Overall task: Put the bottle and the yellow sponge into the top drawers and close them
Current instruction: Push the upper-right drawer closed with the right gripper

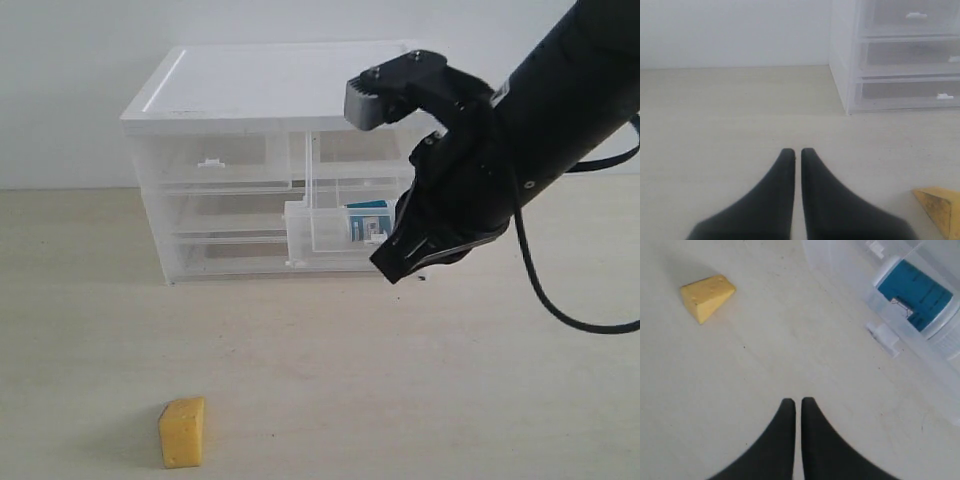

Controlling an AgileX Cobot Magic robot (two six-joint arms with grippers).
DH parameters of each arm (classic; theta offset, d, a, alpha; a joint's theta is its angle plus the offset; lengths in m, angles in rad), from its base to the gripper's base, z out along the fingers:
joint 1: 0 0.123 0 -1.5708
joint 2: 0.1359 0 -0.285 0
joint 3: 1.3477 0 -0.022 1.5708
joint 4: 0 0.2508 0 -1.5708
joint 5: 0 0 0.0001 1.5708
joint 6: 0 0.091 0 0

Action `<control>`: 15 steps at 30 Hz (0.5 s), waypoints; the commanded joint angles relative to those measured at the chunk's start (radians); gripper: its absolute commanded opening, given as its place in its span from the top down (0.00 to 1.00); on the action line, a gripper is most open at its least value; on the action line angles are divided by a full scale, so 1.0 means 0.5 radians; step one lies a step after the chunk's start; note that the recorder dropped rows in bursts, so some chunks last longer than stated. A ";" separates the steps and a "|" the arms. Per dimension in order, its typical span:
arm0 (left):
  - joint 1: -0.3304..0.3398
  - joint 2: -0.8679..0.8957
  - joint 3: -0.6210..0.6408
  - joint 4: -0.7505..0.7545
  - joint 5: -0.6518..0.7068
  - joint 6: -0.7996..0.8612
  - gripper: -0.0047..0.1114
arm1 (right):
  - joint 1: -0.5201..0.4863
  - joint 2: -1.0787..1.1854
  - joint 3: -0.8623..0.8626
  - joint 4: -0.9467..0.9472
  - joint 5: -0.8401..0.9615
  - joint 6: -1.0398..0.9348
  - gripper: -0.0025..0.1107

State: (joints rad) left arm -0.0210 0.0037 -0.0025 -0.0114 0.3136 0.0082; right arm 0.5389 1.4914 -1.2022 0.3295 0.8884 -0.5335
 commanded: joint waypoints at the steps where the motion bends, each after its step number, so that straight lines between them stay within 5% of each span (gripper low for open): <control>1: 0.002 -0.007 0.005 -0.014 -0.013 -0.016 0.92 | 0.010 0.109 0.006 -0.067 -0.111 0.004 0.98; 15: 0.002 -0.007 0.005 -0.014 -0.013 -0.016 0.92 | 0.010 0.205 0.006 -0.269 -0.687 0.094 0.98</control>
State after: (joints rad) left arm -0.0210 0.0037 -0.0025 -0.0114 0.3136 0.0082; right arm 0.5426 1.5815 -1.2017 0.2227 0.6009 -0.4918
